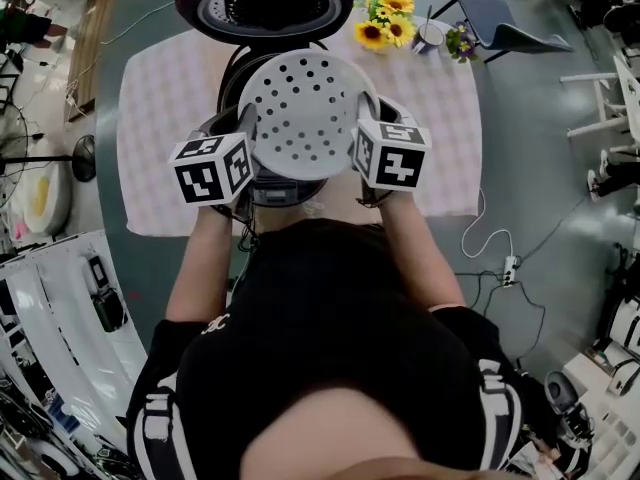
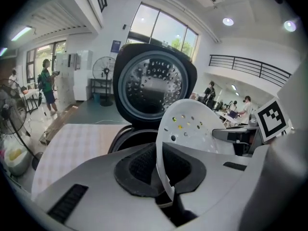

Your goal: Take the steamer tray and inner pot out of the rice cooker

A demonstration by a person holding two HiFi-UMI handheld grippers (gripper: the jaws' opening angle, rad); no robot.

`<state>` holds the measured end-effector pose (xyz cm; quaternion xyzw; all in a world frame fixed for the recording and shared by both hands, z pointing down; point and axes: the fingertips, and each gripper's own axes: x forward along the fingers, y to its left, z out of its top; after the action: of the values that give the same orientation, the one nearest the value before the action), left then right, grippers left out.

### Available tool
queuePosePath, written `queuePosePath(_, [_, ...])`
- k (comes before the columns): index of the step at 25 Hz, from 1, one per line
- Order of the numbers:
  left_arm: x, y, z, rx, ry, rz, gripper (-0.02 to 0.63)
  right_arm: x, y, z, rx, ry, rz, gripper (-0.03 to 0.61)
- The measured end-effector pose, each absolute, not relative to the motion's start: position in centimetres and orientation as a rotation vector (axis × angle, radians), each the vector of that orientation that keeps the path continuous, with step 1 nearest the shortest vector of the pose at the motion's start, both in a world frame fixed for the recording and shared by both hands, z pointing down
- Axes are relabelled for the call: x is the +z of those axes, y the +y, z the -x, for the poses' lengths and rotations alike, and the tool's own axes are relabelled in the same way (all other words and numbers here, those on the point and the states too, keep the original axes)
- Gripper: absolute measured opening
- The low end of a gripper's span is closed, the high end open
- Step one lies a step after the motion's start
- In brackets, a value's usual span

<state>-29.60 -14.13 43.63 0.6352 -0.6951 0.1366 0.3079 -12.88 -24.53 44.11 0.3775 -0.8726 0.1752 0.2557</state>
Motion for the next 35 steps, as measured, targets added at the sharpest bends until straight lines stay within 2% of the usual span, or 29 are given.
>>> queuePosePath(11, [42.1,-16.0,20.3,0.385,-1.788,-1.791,0.026,42.4,-24.8,2.8,0.445,-2.348,-1.138,0.014])
queuePosePath(22, [44.8,-21.7,10.1,0.395,-1.679,-1.857,0.026,44.6,-28.8,-8.2,0.459,-2.259,-1.241,0.014])
queuePosePath(35, [49.0,-28.3,2.8,0.442,-1.598,-1.924,0.028,48.8,-34.8,-15.5,0.507,-2.192,-1.289,0.014])
